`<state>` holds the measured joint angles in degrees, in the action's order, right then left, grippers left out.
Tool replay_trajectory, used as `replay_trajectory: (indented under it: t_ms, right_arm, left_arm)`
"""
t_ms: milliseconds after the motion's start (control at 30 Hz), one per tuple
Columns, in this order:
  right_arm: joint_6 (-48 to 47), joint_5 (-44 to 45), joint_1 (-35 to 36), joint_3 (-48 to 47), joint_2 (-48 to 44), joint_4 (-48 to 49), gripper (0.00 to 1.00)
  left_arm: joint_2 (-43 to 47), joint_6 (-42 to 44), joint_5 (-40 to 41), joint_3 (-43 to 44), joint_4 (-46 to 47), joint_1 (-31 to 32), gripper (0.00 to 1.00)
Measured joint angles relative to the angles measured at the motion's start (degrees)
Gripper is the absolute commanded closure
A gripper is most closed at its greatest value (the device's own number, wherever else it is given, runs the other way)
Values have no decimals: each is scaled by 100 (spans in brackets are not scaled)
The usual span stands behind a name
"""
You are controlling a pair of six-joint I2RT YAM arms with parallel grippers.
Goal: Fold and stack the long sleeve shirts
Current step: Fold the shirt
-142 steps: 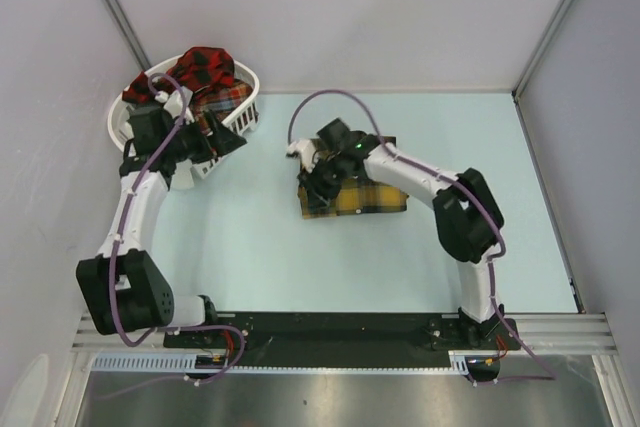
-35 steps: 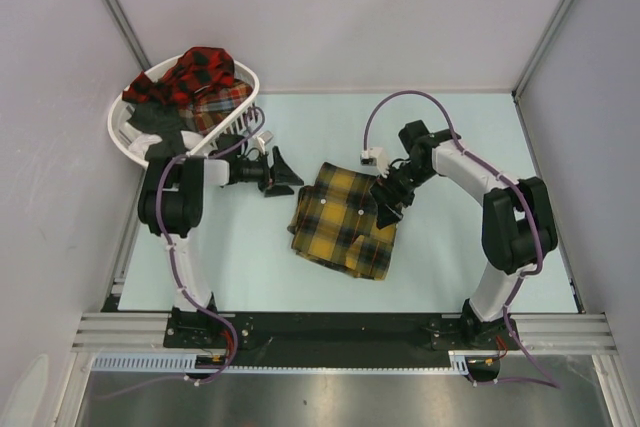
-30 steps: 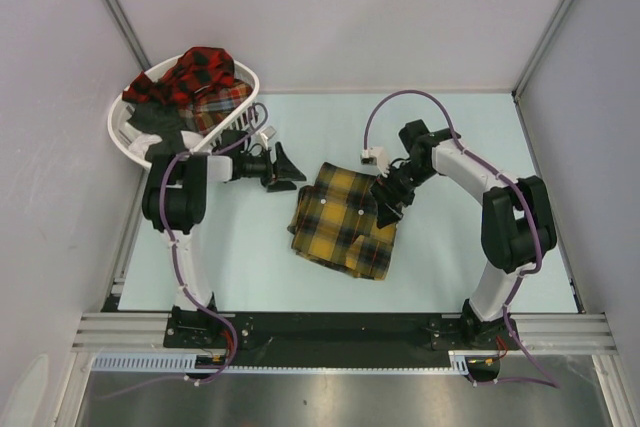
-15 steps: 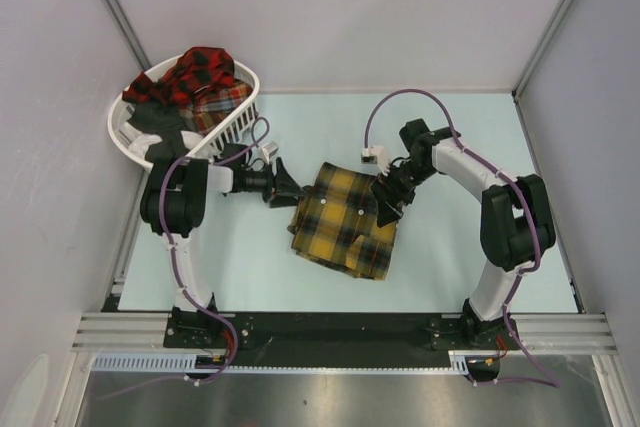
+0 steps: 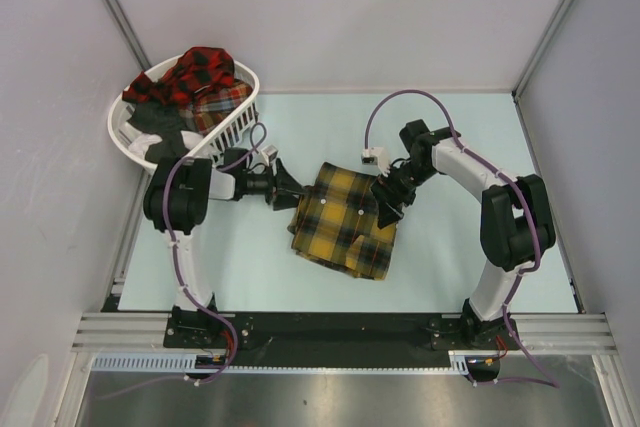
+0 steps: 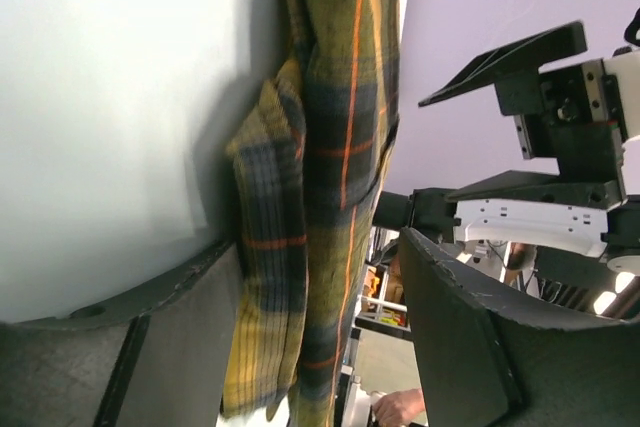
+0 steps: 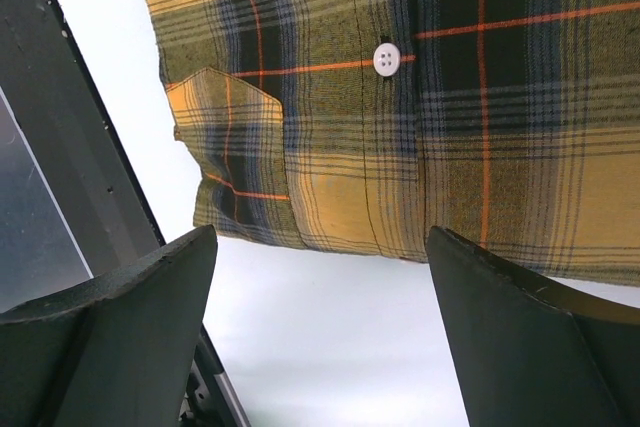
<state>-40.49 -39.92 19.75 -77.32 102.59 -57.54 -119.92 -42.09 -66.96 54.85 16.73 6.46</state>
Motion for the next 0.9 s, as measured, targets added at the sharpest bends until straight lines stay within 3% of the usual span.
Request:
replay_trajectory:
  t_ms: [400,467,500,533,600,633,733,900]
  right_arm:
    - [4,2,-11,-50,125,-59,9]
    - [9,0,-11,-50,160,-57,9]
    - [20,-2,-11,-50,168,-52,9]
    - [37,-2,-11,-50,177,-46,9]
    - [98,-2,-13,-50,179,-31,9]
    - [138,-7,-13,-50,179,-9,9]
    - [415,-105,-55,-50,184,122,9]
    - [1692,-669,-487,92,186,800,10]
  left_arm:
    - [-90,-9,63,219,297,616,26]
    - [-55,-13,72,127,439,713,33]
    - [-44,-20,81,94,498,734,42]
    - [-42,-11,138,57,546,752,61]
    - [-48,2,306,0,533,767,77]
    - [-63,22,382,-22,479,774,90]
    - [-44,243,457,140,-61,780,100]
    - [339,1596,1060,1504,-2691,837,100]
